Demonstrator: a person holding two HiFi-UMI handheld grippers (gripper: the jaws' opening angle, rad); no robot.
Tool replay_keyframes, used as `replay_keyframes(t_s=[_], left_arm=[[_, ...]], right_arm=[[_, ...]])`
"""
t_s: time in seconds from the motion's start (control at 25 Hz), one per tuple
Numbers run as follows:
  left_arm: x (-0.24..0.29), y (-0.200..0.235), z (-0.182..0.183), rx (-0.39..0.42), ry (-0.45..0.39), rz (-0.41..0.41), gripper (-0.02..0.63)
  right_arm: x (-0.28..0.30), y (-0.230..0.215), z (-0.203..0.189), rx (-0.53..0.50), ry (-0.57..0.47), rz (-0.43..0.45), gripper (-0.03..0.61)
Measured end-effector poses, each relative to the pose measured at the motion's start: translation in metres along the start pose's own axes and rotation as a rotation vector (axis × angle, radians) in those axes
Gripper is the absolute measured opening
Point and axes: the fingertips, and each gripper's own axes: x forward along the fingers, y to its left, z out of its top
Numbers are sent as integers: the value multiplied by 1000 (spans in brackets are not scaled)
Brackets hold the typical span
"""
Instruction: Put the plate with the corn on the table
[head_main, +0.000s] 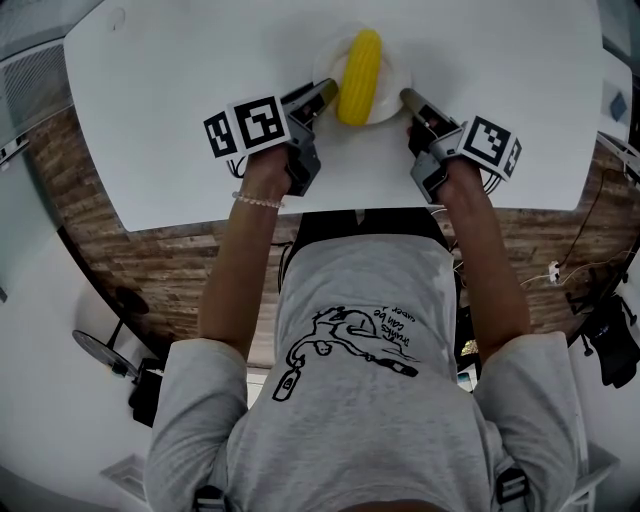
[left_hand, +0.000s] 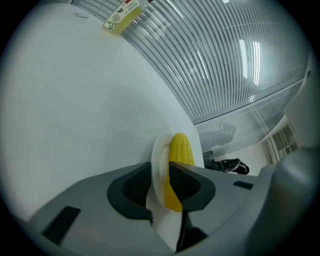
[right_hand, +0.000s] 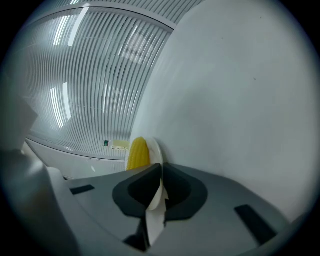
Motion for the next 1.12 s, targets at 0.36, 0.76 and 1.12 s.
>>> replay_keyframes(t_s=[0.36, 0.76, 1.12], left_arm=[[-3, 5, 2, 17, -10, 24, 124], [-8, 11, 1, 19, -11, 55, 124], [-28, -7, 3, 59, -57, 41, 124]], right_arm=[[0, -2, 0, -16, 19, -12, 38], [-10, -8, 0, -9, 51, -54, 94], [-32, 11, 1, -187, 40, -68, 66]])
